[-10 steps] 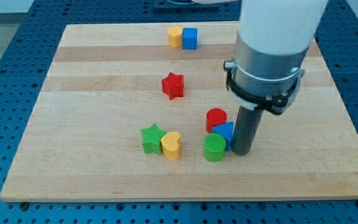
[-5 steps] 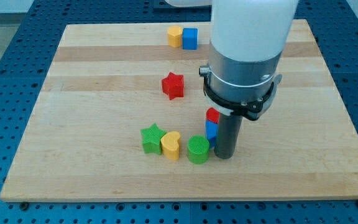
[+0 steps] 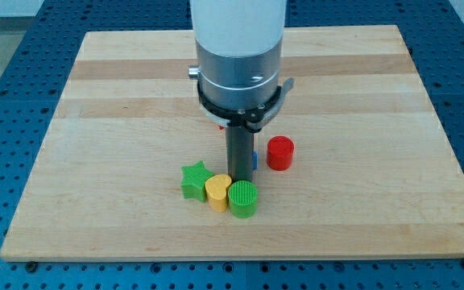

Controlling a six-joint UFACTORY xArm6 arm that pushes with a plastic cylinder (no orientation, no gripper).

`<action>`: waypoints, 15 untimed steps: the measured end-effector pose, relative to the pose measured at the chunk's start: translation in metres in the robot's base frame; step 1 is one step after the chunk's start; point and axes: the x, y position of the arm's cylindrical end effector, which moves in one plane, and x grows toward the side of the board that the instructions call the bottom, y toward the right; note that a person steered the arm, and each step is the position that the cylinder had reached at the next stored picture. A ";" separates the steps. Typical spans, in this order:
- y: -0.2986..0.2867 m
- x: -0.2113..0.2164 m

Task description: Drag the blue triangle into the blue cube

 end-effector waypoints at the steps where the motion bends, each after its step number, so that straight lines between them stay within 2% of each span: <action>1: -0.010 -0.009; 5: -0.008 -0.049; 8: 0.034 -0.058; 11: 0.043 -0.098; 15: 0.050 -0.178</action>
